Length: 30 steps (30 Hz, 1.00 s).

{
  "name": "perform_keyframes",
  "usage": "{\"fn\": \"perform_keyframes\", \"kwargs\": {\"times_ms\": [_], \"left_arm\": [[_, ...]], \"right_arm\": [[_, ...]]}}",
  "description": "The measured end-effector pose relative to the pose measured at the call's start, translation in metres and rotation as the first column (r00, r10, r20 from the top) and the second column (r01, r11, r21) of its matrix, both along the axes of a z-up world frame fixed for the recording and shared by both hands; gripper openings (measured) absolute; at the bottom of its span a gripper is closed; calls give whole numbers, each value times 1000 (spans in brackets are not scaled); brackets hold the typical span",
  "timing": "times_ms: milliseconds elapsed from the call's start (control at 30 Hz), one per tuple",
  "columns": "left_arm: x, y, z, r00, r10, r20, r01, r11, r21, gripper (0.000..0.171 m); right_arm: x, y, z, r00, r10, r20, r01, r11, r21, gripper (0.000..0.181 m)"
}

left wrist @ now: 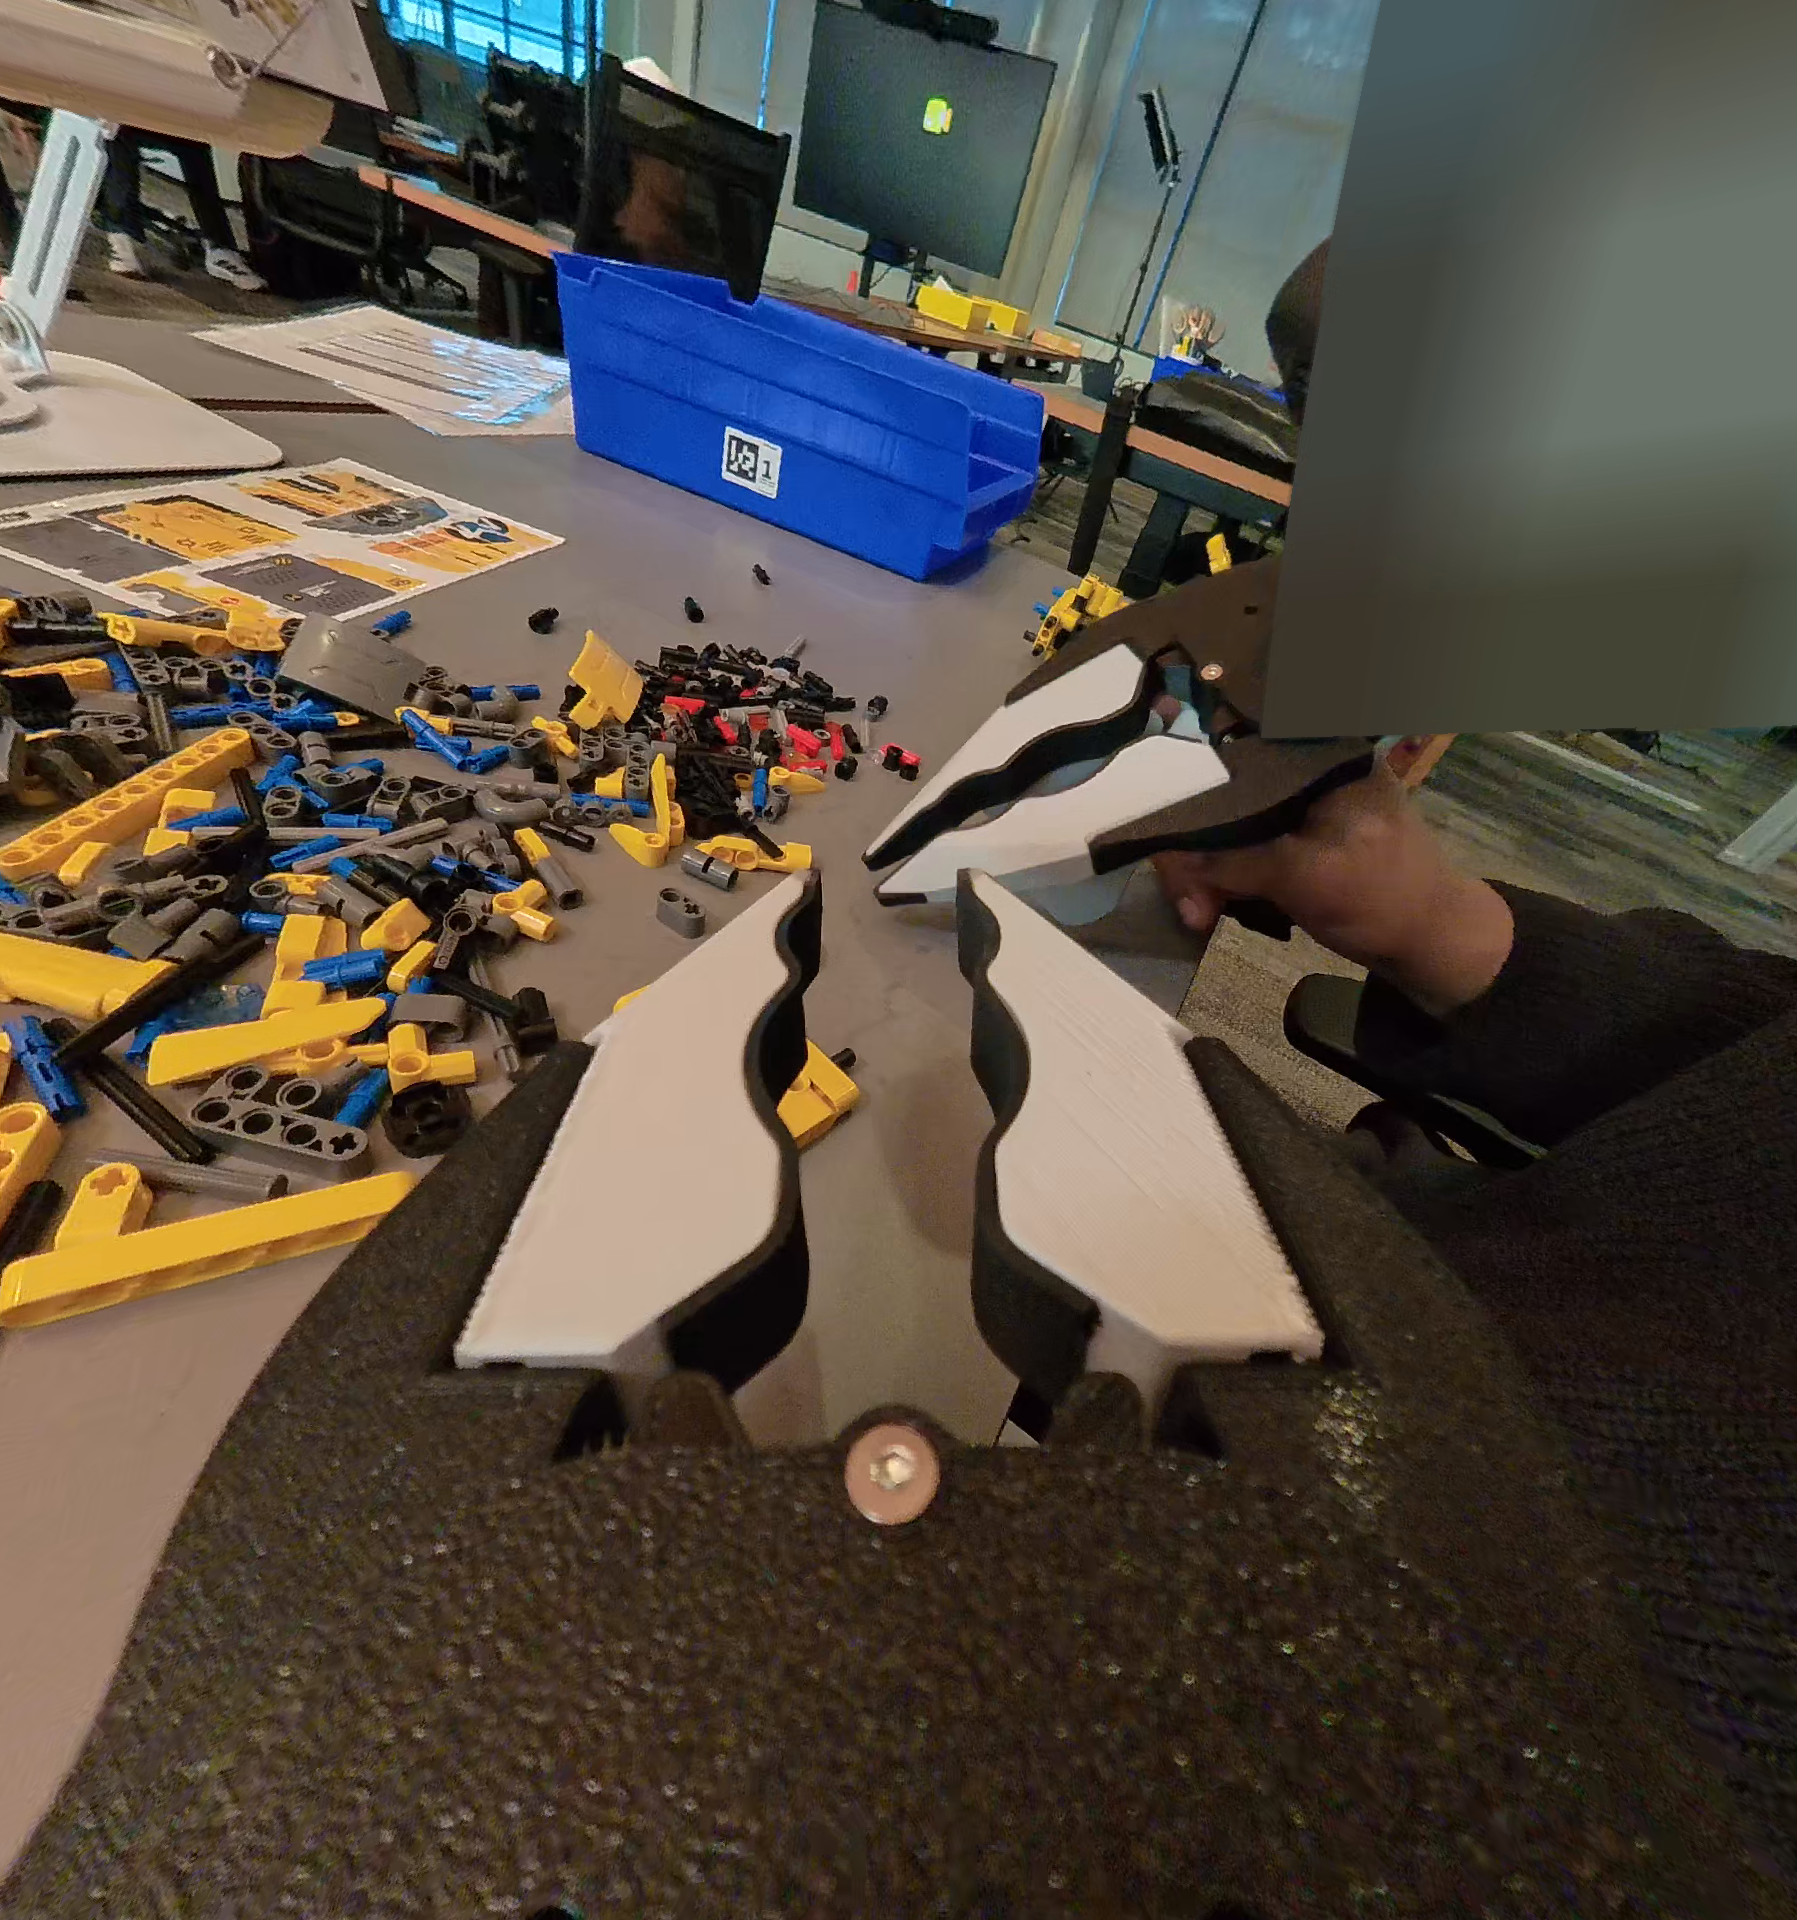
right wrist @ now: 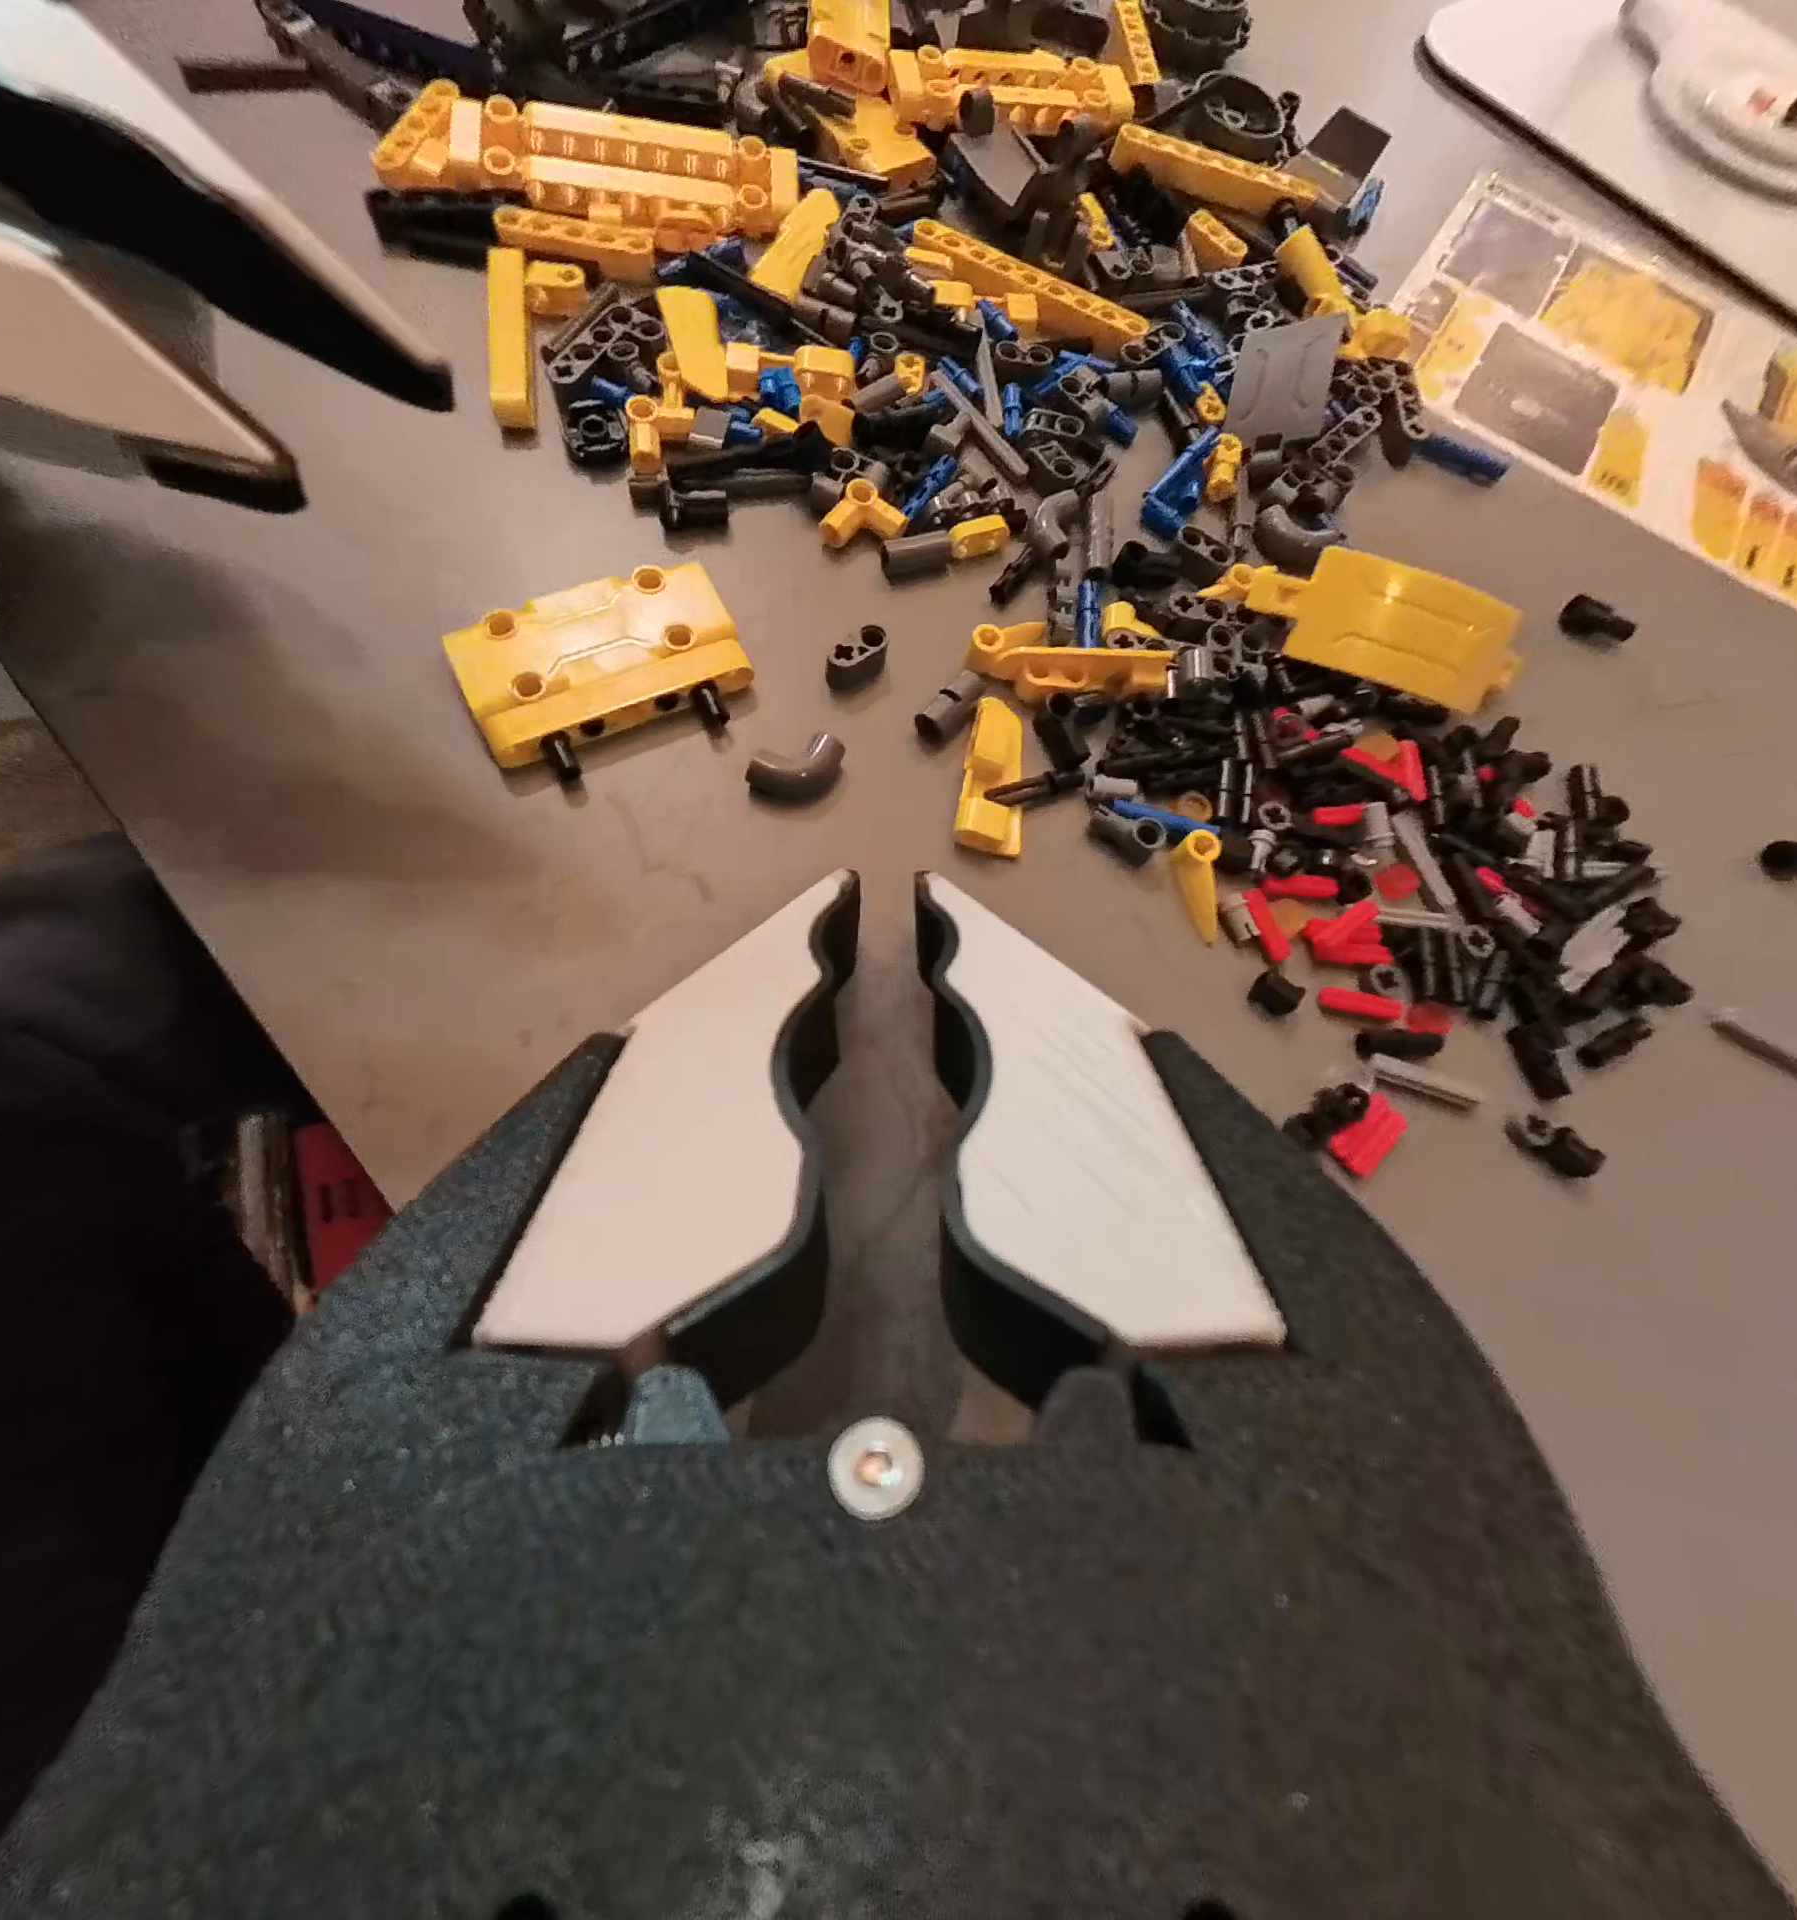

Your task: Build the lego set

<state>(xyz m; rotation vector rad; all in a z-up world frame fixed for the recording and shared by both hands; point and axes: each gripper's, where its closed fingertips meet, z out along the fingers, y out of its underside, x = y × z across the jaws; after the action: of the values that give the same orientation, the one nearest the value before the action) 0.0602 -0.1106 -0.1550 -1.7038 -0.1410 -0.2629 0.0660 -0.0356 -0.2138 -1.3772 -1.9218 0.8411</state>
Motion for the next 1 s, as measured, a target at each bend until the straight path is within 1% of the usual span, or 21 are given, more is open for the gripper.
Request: {"fn": "perform_keyframes", "kwargs": {"times_ms": [133,333,600,867,1000], "left_arm": [[0,0,0,1000,-1,-1,1,1000,1,25],[-3,1,-2,1000,15,15,-15,1000,-12,25],[-3,1,-2,1000,15,14,-15,1000,-12,25],[-3,1,-2,1000,14,13,-14,1000,-12,25],[-3,1,-1,1000,13,12,-13,1000,-9,25]], "right_arm": [[0,1,3,1000,-4,-8,4,999,-36,10],[0,1,7,999,-6,-45,5,1000,-16,10],[0,1,11,999,-2,-54,-1,998,-55,10],[0,0,10,999,1,-48,-4,998,-60,10],[-1,4,13,998,-25,-66,22,998,-56,10]]}}
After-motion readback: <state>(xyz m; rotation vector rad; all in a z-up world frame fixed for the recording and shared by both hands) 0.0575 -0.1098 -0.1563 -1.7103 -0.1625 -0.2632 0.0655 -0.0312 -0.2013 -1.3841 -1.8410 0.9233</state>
